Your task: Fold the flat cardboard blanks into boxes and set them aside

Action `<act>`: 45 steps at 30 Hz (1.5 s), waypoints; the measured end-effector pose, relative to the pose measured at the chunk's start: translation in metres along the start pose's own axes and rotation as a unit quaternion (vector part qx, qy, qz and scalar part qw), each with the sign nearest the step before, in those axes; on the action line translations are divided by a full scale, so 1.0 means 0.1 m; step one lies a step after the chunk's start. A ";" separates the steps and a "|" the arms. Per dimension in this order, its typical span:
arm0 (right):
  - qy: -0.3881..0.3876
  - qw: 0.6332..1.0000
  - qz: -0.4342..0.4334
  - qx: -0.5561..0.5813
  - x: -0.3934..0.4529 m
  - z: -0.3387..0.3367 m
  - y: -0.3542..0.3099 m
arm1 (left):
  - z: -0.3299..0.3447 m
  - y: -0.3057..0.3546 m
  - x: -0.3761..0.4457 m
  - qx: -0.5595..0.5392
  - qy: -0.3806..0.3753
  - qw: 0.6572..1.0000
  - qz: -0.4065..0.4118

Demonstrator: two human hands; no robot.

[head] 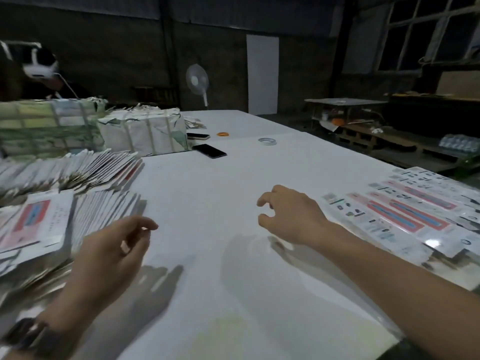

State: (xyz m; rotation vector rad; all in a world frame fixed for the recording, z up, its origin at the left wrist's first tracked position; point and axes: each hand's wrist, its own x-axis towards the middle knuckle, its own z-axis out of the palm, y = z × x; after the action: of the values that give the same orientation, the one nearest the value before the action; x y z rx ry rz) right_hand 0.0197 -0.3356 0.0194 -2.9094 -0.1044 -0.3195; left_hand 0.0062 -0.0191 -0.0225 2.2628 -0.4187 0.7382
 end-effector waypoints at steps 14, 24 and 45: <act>-0.040 0.959 -0.203 0.192 0.04 0.66 -1.97 | -0.55 -0.37 0.07 0.385 -0.121 0.869 -0.286; 0.018 0.927 -0.130 0.351 0.11 0.67 -1.89 | -0.39 -0.07 0.04 0.269 0.087 0.959 -0.024; -0.116 0.749 -0.063 0.650 -0.10 0.49 -1.17 | 0.10 0.44 -0.19 -0.456 -0.123 0.848 -0.241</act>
State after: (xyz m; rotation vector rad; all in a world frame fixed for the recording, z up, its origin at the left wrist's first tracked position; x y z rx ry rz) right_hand 0.0087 -0.2113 -0.0061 -1.5102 -0.3800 0.1099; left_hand -0.0256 -0.0555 -0.0169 1.4323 -0.2190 -0.0551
